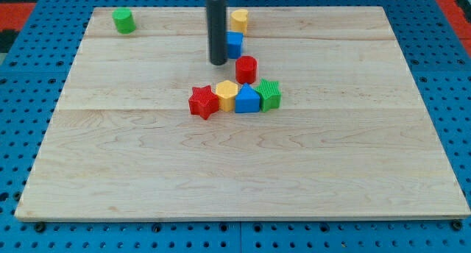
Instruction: Place the blue cube at the right side of the heart
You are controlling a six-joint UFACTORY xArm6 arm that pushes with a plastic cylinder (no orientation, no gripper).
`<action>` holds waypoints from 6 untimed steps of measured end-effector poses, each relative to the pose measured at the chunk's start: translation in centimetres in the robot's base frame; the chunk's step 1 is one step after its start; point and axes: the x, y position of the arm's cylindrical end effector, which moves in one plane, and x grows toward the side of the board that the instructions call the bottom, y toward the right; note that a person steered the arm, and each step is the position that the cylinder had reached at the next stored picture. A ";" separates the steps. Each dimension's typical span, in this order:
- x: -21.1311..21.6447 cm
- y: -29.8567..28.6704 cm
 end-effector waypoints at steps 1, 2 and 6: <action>-1.2 -0.7; -2.3 1.3; -2.9 11.9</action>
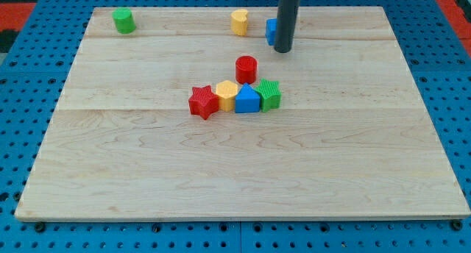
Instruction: Place the blue cube at the right side of the heart
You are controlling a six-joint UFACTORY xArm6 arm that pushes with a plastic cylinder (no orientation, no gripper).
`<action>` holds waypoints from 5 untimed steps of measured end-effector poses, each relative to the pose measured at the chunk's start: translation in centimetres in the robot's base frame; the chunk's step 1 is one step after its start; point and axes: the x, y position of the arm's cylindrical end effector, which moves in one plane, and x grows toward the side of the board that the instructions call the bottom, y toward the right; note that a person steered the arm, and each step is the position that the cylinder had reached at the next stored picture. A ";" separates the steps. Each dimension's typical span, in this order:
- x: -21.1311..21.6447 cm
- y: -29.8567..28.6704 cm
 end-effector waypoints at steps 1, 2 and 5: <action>-0.3 -2.3; -1.5 -5.1; -4.9 6.6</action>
